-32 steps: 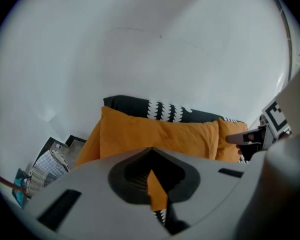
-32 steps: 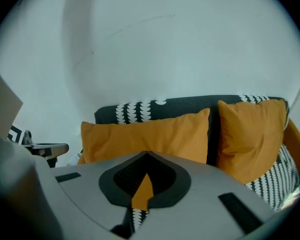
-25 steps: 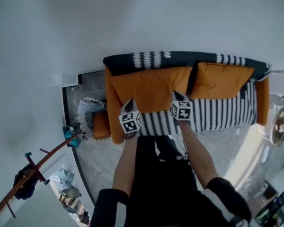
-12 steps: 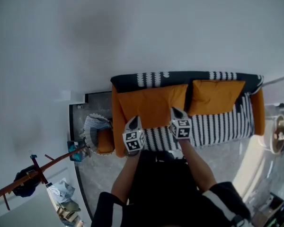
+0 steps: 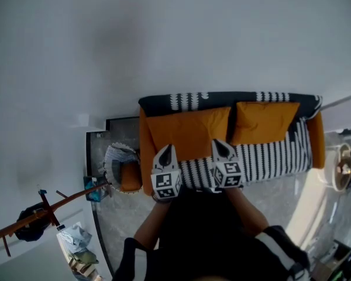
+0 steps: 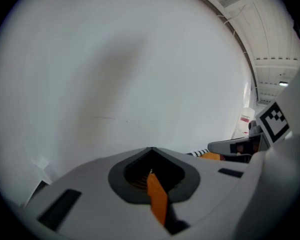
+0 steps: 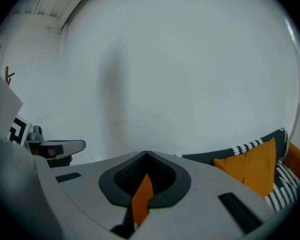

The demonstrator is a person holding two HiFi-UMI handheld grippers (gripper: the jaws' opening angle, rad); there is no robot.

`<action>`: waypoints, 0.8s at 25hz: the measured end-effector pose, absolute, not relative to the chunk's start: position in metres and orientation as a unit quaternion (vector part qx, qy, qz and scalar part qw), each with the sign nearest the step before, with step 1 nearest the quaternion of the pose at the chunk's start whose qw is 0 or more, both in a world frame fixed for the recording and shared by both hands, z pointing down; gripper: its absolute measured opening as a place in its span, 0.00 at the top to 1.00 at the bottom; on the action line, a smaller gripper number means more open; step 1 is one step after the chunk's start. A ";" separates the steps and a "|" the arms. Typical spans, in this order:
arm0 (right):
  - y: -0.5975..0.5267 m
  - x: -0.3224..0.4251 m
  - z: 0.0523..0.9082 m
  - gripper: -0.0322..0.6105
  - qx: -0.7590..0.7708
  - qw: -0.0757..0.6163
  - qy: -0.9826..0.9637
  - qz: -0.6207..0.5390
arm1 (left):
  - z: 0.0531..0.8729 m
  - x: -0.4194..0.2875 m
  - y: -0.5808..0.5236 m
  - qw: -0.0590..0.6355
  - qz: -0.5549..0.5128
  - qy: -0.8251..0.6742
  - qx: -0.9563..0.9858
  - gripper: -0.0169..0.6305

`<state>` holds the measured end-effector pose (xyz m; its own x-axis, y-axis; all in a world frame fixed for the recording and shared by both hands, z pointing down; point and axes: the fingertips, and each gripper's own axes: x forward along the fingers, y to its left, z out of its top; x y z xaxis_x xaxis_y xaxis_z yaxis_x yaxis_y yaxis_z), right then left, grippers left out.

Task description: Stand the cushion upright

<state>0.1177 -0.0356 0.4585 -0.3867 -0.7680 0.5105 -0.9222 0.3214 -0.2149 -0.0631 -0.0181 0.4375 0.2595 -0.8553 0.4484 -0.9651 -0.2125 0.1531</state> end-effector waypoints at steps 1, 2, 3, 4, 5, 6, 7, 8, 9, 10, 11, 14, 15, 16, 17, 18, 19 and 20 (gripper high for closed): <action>-0.033 0.117 0.450 0.95 0.529 0.154 -0.801 0.235 | 0.429 -0.061 -0.017 0.198 0.130 -0.590 0.772 0.98; -0.030 0.117 0.443 0.95 0.528 0.148 -0.803 0.231 | 0.422 -0.058 -0.015 0.194 0.125 -0.587 0.776 0.98; -0.027 0.117 0.436 0.95 0.527 0.143 -0.806 0.229 | 0.417 -0.056 -0.013 0.193 0.121 -0.584 0.779 0.98; -0.025 0.116 0.430 0.95 0.526 0.139 -0.808 0.228 | 0.414 -0.054 -0.012 0.192 0.118 -0.583 0.781 0.98; -0.024 0.114 0.426 0.95 0.523 0.136 -0.810 0.226 | 0.413 -0.053 -0.012 0.191 0.116 -0.582 0.782 0.98; -0.022 0.111 0.423 0.95 0.519 0.135 -0.814 0.224 | 0.413 -0.053 -0.012 0.191 0.115 -0.581 0.782 0.98; -0.021 0.109 0.422 0.95 0.516 0.133 -0.817 0.222 | 0.414 -0.053 -0.012 0.192 0.115 -0.581 0.783 0.98; -0.020 0.106 0.421 0.96 0.512 0.132 -0.820 0.219 | 0.415 -0.052 -0.013 0.192 0.116 -0.580 0.783 0.98; -0.019 0.104 0.421 0.96 0.510 0.131 -0.822 0.217 | 0.416 -0.052 -0.014 0.192 0.116 -0.580 0.783 0.98; -0.019 0.103 0.422 0.96 0.508 0.131 -0.824 0.215 | 0.416 -0.052 -0.015 0.192 0.115 -0.580 0.783 0.98; -0.018 0.101 0.422 0.96 0.507 0.132 -0.825 0.213 | 0.415 -0.053 -0.016 0.191 0.114 -0.580 0.783 0.98; -0.017 0.098 0.422 0.96 0.502 0.132 -0.827 0.214 | 0.412 -0.055 -0.016 0.190 0.110 -0.582 0.783 0.98; -0.017 0.097 0.421 0.96 0.502 0.133 -0.828 0.214 | 0.411 -0.056 -0.017 0.190 0.109 -0.583 0.782 0.98; -0.017 0.096 0.420 0.96 0.502 0.133 -0.828 0.213 | 0.410 -0.056 -0.016 0.190 0.108 -0.583 0.782 0.98; -0.017 0.096 0.419 0.96 0.502 0.133 -0.828 0.211 | 0.410 -0.056 -0.016 0.189 0.107 -0.584 0.782 0.98; -0.018 0.096 0.418 0.96 0.503 0.132 -0.828 0.210 | 0.410 -0.057 -0.017 0.189 0.107 -0.584 0.782 0.98; -0.018 0.095 0.418 0.96 0.503 0.133 -0.828 0.210 | 0.409 -0.057 -0.017 0.189 0.106 -0.584 0.783 0.98; -0.018 0.095 0.417 0.96 0.503 0.134 -0.827 0.210 | 0.410 -0.058 -0.017 0.189 0.106 -0.584 0.783 0.98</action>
<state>0.0947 -0.0183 0.4175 -0.4575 -0.7764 0.4334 -0.8891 0.4048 -0.2135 -0.0575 -0.0172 0.4097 0.2964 -0.8738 0.3856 -0.9535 -0.2477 0.1718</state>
